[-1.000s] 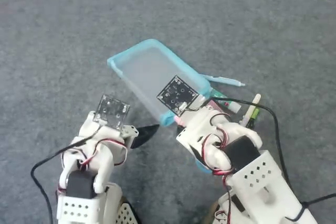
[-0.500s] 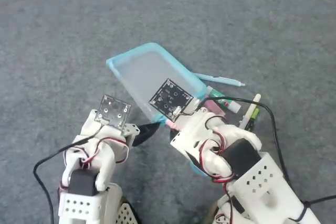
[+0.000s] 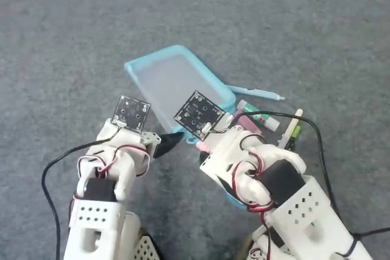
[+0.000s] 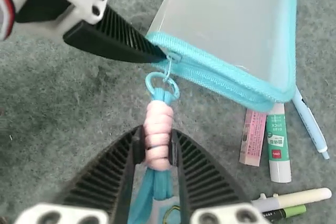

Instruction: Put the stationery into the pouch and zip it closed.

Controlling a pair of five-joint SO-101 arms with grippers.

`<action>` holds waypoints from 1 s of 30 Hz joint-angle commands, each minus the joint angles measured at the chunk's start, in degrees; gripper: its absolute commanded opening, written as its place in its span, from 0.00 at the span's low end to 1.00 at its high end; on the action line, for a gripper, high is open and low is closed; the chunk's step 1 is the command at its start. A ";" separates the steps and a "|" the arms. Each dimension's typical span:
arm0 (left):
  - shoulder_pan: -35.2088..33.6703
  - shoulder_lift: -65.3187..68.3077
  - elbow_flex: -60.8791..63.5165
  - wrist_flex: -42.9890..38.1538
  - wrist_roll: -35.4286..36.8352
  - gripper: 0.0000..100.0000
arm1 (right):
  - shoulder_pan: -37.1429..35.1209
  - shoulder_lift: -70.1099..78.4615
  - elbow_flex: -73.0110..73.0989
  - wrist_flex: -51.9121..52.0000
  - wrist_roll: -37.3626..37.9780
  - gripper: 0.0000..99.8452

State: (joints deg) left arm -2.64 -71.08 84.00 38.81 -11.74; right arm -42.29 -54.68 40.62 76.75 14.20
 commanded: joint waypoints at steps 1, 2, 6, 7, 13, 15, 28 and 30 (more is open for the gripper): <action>-3.78 3.16 -3.47 -2.11 3.34 0.40 | -0.57 -1.89 -2.99 1.10 1.23 0.01; -3.78 3.16 -3.56 -2.11 3.60 0.40 | -0.57 -1.89 -2.55 1.10 1.23 0.01; -3.96 3.16 -3.56 -2.11 3.87 0.40 | -0.57 -1.89 -0.79 0.31 1.58 0.01; -3.96 3.16 -3.56 -2.11 3.96 0.40 | -0.57 -1.89 -0.44 0.22 2.20 0.01; -3.60 3.16 -3.65 -2.11 5.19 0.39 | -1.63 -1.80 5.10 -5.14 1.93 0.01; -3.60 3.16 -3.65 -2.11 5.19 0.35 | -3.74 -1.54 10.55 -11.74 0.26 0.01; -3.52 3.16 -3.65 -2.11 4.84 0.31 | -7.08 18.51 18.02 -40.13 -2.46 0.01; -3.52 3.16 -3.65 -2.11 4.84 0.31 | -7.08 21.67 18.02 -43.21 -2.46 0.01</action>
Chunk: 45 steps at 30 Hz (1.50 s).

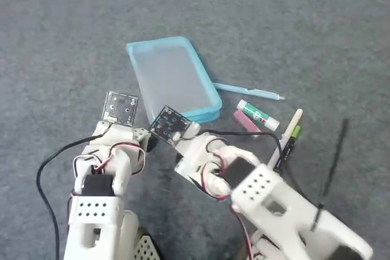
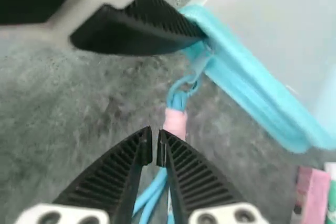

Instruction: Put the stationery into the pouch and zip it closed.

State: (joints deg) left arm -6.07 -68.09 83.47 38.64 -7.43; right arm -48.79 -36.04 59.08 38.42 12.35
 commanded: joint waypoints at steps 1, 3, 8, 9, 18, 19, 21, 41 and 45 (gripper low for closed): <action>-0.09 0.18 -3.12 -1.93 0.53 0.31 | -0.57 4.70 -0.44 -6.20 -0.62 0.01; -0.09 0.18 -3.12 -1.85 0.53 0.31 | -0.57 7.78 -0.44 -7.78 -0.62 0.01; -0.09 0.18 -3.12 -1.76 0.53 0.31 | -0.48 14.11 -0.44 -10.68 -0.62 0.01; -0.09 0.18 -3.12 -1.76 0.53 0.31 | -0.31 14.99 -0.44 -11.65 -0.62 0.01; -0.09 0.18 -3.12 -1.67 0.44 0.31 | -0.22 17.80 -1.05 -14.11 -0.18 0.01; -0.09 0.18 -3.12 -1.67 0.44 0.31 | -0.22 17.80 -1.67 -12.70 -0.18 0.03; -0.09 0.18 -3.12 -1.67 0.44 0.31 | -0.22 17.98 -3.52 -8.48 -0.26 0.10; -0.09 0.18 -3.03 -1.58 0.44 0.31 | 5.23 12.35 -5.98 -2.07 -0.18 0.01; -0.09 0.18 -3.03 -1.58 0.44 0.31 | 9.54 1.71 -6.33 4.35 -0.35 0.01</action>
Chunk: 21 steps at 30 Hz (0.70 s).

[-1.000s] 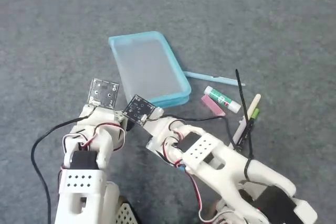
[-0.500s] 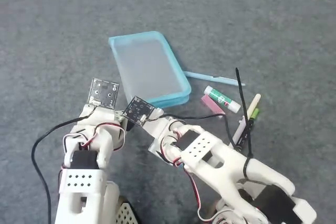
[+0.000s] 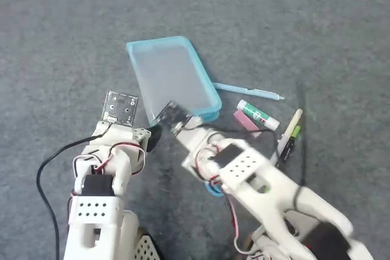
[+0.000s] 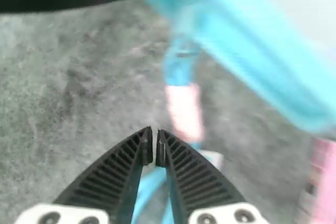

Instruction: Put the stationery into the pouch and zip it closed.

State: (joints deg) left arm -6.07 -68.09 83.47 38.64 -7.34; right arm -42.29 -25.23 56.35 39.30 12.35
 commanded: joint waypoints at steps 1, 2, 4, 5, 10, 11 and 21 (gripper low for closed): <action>-0.09 0.18 -3.03 -1.58 0.35 0.31 | 3.65 -11.30 -3.60 4.35 -0.18 0.01; -0.09 0.18 -3.03 -1.58 0.35 0.31 | 3.91 -13.14 -2.90 5.05 -0.18 0.01; -0.09 0.18 -3.03 -1.58 0.35 0.31 | 3.74 -15.25 -1.49 5.14 -0.18 0.02; -0.09 0.18 -3.03 -1.58 0.35 0.31 | 3.03 -15.34 -1.23 4.97 -0.18 0.04; -0.18 0.18 -2.95 -1.58 0.35 0.31 | 0.40 -10.77 -1.14 2.33 0.09 0.25; -0.18 0.18 -2.95 -1.58 0.35 0.31 | 0.22 -9.27 -1.14 1.45 0.62 0.27; -0.26 0.18 -2.95 -1.58 0.35 0.31 | 0.13 5.58 -5.01 -6.64 1.23 0.26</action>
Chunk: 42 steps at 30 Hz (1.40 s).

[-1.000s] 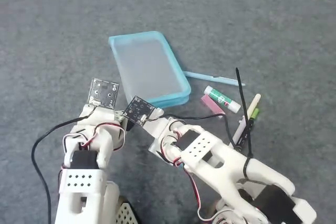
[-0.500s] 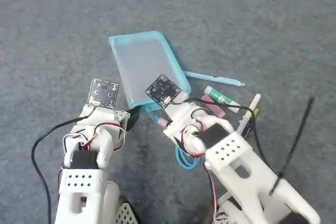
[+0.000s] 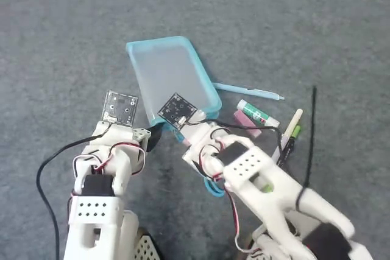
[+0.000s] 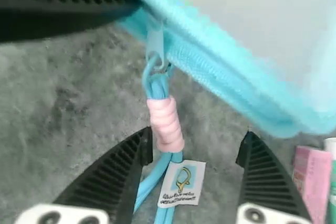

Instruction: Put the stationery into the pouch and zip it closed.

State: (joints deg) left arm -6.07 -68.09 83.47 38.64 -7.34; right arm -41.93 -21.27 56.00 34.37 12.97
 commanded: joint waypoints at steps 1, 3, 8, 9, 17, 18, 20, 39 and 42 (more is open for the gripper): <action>-0.26 0.18 -2.95 -1.58 0.35 0.31 | -0.22 2.42 -5.10 -1.71 0.44 0.26; -0.26 0.18 -2.95 -1.58 0.35 0.31 | -0.22 3.74 -5.71 -2.42 0.44 0.26; -0.18 0.18 -2.95 -1.58 0.35 0.31 | -0.22 4.62 -5.71 -4.88 0.35 0.21; -0.18 0.18 -2.95 -1.58 0.35 0.31 | -0.22 4.62 -5.71 -5.23 0.35 0.18; -0.44 0.18 -2.86 -1.58 0.35 0.31 | -0.31 4.70 -5.54 -5.85 0.35 0.02; -0.44 0.18 -2.86 -1.58 0.35 0.31 | -0.31 4.44 -5.45 -5.85 0.35 0.01; -0.53 0.18 -2.86 -1.58 0.35 0.31 | -0.04 4.09 -5.71 -3.82 0.35 0.01; -0.09 0.18 -2.86 -1.58 0.35 0.35 | 4.35 -29.85 -8.35 22.64 0.70 0.01; 0.00 0.18 -2.86 -1.67 0.35 0.35 | 2.51 -30.37 -8.44 22.73 0.88 0.01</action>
State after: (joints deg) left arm -5.98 -68.09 83.47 38.64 -7.34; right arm -38.33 -48.26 50.99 56.53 13.23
